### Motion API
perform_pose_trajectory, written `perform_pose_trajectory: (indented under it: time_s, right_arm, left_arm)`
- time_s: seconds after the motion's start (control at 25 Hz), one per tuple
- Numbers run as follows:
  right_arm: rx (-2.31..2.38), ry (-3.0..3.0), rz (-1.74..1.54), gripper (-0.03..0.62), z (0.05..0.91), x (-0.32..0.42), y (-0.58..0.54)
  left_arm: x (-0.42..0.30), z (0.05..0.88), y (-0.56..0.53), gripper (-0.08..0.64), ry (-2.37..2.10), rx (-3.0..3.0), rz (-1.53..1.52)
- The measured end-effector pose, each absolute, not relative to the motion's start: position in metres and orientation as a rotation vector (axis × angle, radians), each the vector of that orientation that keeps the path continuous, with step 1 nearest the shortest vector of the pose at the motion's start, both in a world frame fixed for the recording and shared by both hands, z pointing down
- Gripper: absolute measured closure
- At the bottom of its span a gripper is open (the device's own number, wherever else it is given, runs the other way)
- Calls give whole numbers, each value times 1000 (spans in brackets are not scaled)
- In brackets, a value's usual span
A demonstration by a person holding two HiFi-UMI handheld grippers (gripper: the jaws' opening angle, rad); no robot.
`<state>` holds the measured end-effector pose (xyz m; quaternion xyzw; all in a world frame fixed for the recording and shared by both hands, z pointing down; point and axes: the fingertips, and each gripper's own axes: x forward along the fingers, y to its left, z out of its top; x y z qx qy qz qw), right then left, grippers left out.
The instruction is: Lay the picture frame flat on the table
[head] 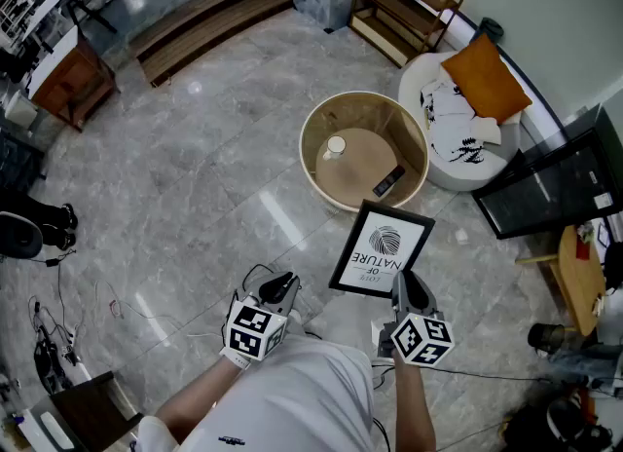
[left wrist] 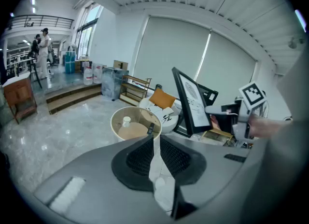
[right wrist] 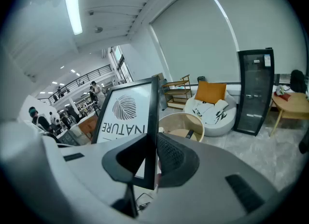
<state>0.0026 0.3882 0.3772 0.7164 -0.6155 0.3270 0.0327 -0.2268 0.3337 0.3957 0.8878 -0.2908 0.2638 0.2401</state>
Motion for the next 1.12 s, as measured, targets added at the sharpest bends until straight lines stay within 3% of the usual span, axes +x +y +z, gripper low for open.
perform_pose_trajectory:
  time_s: [0.2,0.44,1.12]
  right_arm:
    - [2155,-1935,1039,534,356,-38,482]
    - [2191,-1907,1090,534,353,-19,551]
    - [2189,-2021,1127,532,358,66,586]
  left_arm:
    - [-244,372,399,541,-867,2396,638]
    - [-216,362,451,546,-914,2386,608]
    - [-147,353,511,546,-1001,2386,646]
